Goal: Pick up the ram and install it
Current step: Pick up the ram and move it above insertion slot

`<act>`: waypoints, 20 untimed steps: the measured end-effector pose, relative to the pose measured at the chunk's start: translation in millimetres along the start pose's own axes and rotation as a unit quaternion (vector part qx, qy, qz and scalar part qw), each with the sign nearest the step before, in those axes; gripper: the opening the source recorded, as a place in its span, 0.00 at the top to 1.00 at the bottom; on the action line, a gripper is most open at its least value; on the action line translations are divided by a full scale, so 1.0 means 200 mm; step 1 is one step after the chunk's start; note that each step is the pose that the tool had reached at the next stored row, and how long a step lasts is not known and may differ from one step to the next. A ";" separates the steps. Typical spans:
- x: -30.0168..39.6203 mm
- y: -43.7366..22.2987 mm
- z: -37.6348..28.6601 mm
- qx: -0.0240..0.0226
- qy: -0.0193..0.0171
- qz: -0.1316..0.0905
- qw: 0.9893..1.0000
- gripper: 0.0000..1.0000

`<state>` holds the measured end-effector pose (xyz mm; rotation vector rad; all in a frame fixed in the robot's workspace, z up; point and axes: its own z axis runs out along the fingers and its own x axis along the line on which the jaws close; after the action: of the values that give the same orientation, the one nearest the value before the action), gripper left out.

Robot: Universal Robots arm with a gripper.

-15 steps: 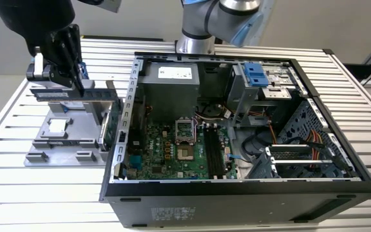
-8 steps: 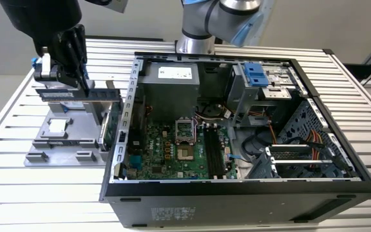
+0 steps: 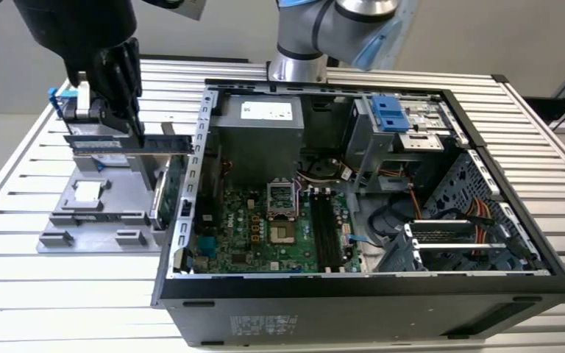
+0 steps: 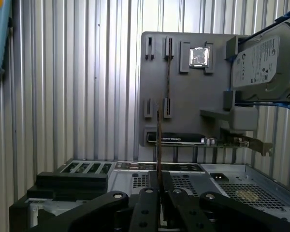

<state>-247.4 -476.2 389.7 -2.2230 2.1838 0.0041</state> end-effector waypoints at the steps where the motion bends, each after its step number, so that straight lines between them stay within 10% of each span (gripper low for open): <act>1: 0.000 -0.006 0.000 0.000 0.000 0.000 1.000 1.00; 20: -0.021 -0.100 0.002 0.000 0.000 0.000 1.000 1.00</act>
<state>-227.4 -471.6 389.7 -2.2231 2.1838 0.0041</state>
